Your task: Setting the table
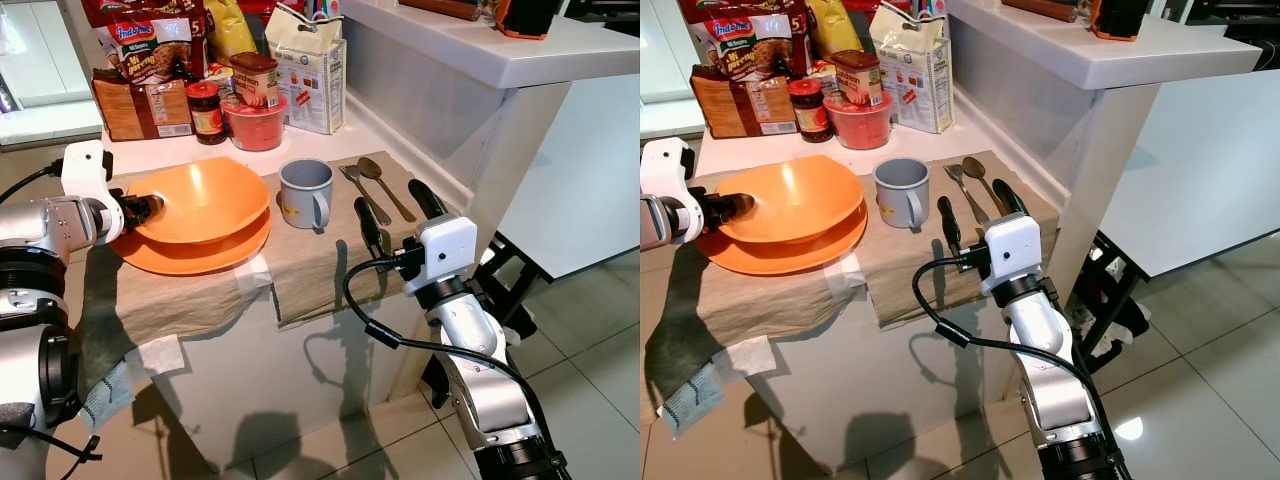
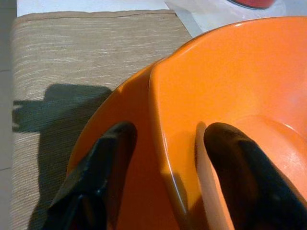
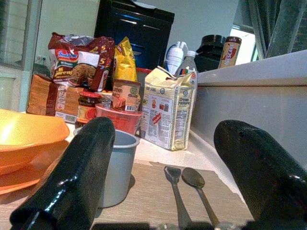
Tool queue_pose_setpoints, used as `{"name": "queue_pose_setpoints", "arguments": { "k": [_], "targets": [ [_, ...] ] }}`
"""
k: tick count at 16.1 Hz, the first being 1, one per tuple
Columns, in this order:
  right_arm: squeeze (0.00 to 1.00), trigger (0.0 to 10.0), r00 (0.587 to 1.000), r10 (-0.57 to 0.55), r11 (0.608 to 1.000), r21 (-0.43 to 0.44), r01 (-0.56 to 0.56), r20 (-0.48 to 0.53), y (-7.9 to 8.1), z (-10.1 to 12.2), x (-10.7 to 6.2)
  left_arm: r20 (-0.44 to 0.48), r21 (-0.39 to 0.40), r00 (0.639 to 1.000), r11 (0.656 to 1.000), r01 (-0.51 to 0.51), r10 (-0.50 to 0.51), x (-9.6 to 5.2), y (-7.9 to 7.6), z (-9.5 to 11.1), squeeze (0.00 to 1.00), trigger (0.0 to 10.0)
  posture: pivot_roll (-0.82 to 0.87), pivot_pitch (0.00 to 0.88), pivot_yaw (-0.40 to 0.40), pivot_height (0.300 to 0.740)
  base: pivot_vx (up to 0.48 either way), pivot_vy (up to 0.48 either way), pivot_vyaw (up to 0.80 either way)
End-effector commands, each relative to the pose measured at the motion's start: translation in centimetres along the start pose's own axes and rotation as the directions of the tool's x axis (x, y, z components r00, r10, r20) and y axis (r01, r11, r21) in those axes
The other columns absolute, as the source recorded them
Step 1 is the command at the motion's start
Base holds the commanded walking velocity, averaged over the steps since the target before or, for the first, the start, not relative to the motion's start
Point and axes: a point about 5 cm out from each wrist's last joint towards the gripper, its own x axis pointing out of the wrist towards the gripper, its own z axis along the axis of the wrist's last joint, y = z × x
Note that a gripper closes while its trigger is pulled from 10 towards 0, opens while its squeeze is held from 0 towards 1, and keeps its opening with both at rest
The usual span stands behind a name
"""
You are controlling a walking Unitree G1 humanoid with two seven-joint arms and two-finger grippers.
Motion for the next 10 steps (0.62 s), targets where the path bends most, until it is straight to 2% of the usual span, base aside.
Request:
{"name": "queue_pose_setpoints", "arguments": {
  "k": [1,6,10],
  "targets": [
    [0.0,10.0,1.0,-0.003,1.0,0.013,0.003,-0.021,-0.08,-0.27,0.02,-0.012,0.009,1.0,1.0,-0.015,0.015,0.19,0.07,-0.4,0.0,0.0,0.03,0.0,0.009,0.736,0.0,0.0,0.0],
    [0.0,10.0,1.0,0.001,1.0,0.011,-0.001,-0.024,-0.1,-0.31,0.0,0.036,0.036,0.998,0.998,-0.049,0.048,0.0,0.41,0.27,0.0,0.0,0.03,0.0,0.007,0.736,0.0,0.0,0.0],
    [0.0,10.0,1.0,0.005,1.0,0.015,-0.004,-0.029,0.01,-0.4,0.04,0.028,0.054,0.998,0.997,-0.058,0.056,0.25,0.59,-0.31,0.0,0.0,0.03,0.0,0.007,0.736,0.0,0.0,0.0]
  ]
}}
